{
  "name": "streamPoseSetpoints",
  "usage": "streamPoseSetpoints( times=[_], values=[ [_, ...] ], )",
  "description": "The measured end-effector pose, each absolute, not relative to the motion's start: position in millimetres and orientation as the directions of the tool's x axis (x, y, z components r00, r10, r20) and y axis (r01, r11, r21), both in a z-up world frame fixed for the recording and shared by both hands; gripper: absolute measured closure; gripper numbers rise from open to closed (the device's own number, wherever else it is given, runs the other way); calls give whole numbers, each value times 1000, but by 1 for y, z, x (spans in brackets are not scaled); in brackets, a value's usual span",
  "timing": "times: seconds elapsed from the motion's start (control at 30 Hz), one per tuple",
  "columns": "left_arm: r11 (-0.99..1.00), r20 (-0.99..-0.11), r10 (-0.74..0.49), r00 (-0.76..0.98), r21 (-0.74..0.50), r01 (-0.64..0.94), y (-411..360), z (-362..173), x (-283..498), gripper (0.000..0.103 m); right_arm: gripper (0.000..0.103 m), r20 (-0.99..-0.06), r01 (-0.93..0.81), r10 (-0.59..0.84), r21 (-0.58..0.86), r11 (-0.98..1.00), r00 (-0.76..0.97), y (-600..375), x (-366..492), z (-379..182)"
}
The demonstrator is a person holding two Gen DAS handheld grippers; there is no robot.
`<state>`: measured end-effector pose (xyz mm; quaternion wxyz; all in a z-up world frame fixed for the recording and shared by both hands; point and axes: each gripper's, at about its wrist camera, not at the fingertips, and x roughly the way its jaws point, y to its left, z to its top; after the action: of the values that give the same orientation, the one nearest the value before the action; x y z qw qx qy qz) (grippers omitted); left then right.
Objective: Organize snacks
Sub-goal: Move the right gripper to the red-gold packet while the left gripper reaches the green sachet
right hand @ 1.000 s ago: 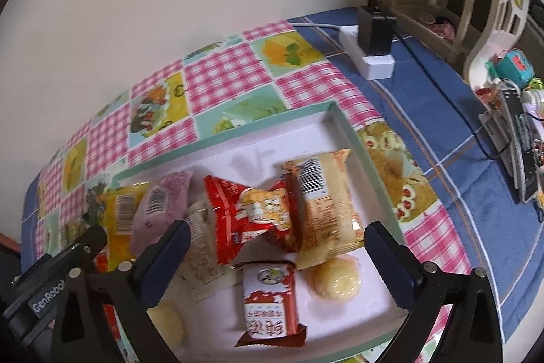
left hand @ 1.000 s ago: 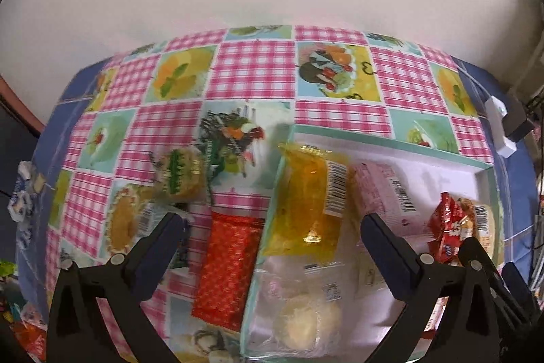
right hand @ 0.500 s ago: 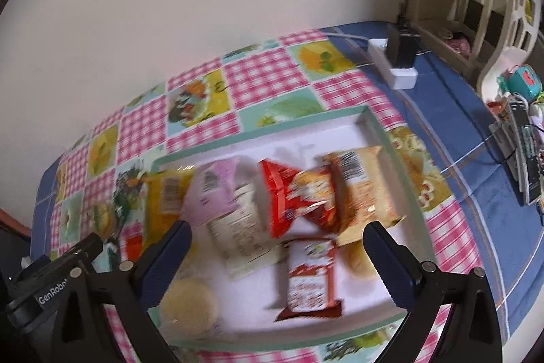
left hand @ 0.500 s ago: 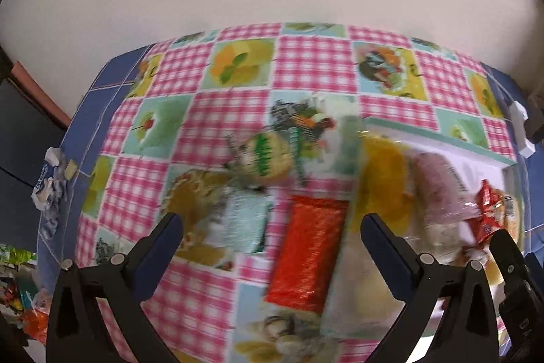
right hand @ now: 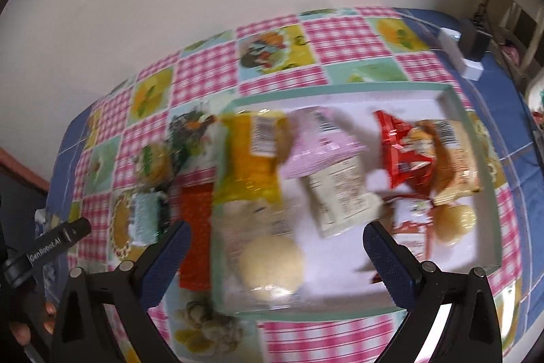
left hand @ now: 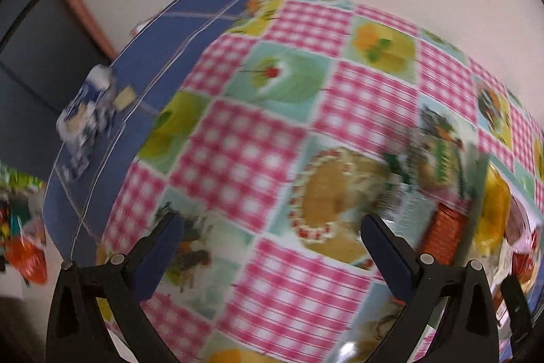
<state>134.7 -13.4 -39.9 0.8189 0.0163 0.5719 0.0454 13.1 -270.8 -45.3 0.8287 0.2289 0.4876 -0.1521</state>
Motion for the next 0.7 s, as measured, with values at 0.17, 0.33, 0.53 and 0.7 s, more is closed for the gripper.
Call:
streamPoseSetpoints(
  times=[0.17,0.33,0.53,0.7],
  values=[
    [991,-942,74,328,33,-129,19,-42,140,0,1,-873,419,9,243,875,487,-244,24,-44],
    [992,-949,43,312,4,-122,20,-47,142,0,7,-867,384,52,273,882,496,-227,37,-43],
    [994,-954,18,300,-14,-106,14,-52,146,0,18,-884,384,60,262,885,465,-220,48,-54],
    [994,-961,-10,277,-40,-100,12,-61,153,0,27,-888,389,63,262,883,456,-221,52,-60]
  ],
)
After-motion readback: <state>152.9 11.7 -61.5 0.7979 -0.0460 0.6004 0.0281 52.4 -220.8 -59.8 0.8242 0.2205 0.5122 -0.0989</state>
